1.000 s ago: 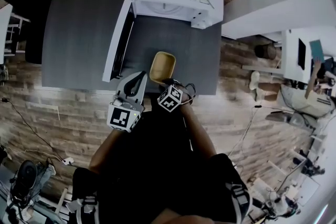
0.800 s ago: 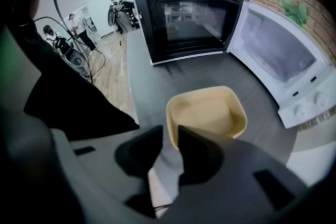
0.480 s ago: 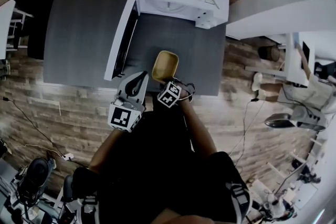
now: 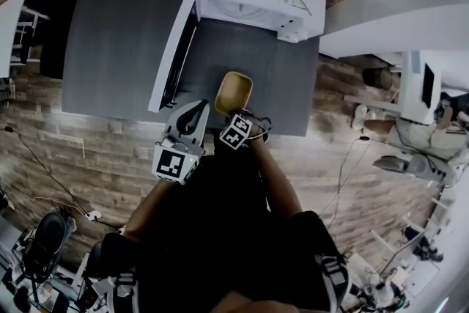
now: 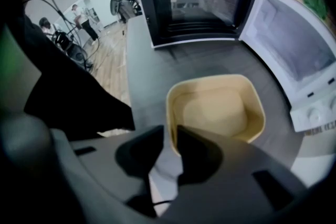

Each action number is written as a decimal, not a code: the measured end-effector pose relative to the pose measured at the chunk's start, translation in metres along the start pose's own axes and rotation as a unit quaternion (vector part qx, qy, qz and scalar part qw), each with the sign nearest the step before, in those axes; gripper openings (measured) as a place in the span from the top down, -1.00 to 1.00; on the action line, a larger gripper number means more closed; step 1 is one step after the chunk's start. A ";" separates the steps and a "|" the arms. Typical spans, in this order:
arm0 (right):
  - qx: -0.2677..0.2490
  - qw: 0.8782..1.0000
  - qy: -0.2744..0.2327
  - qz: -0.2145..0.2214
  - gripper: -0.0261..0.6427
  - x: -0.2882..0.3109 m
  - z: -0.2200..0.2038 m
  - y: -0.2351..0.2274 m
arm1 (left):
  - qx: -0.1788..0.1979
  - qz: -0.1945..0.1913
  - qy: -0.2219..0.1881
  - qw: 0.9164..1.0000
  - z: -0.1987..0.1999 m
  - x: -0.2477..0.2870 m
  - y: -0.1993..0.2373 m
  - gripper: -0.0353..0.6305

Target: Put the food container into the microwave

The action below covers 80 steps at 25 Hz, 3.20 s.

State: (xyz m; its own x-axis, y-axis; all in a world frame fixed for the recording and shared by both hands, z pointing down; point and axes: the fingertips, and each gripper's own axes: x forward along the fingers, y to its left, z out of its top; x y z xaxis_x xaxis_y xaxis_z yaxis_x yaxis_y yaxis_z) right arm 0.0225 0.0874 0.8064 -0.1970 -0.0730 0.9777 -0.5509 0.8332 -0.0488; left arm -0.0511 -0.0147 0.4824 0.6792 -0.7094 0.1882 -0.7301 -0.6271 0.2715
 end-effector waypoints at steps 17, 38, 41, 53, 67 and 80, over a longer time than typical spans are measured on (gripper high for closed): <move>-0.022 1.000 -0.012 0.000 0.79 -0.018 0.007 -0.007 | 0.000 0.008 -0.005 1.000 0.006 0.010 0.003 0.79; -0.063 0.997 -0.049 -0.009 0.82 -0.063 0.001 -0.047 | 0.029 0.019 -0.028 0.999 0.016 0.036 -0.025 0.79; -0.072 0.996 -0.056 -0.012 0.82 -0.070 -0.002 -0.056 | 0.031 0.022 -0.029 0.999 0.017 0.043 -0.032 0.79; -0.113 0.989 -0.088 -0.028 0.82 -0.100 -0.015 -0.091 | 0.047 0.060 -0.041 0.996 0.021 0.059 -0.067 0.79; -0.153 0.980 -0.107 -0.064 0.82 -0.120 0.012 -0.119 | 0.051 0.098 -0.047 0.993 0.017 0.050 -0.049 0.79; -0.151 0.978 -0.104 -0.103 0.82 -0.127 0.062 -0.171 | 0.026 0.080 -0.045 0.995 0.036 0.085 -0.001 0.79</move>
State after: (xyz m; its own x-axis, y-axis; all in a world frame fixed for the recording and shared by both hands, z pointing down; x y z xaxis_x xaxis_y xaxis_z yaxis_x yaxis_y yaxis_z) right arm 0.0915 -0.0798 0.6778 -0.2858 -0.3402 0.8959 -0.3373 0.9108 0.2382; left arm 0.0053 -0.0861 0.4640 0.5470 -0.8254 0.1398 -0.8324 -0.5184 0.1961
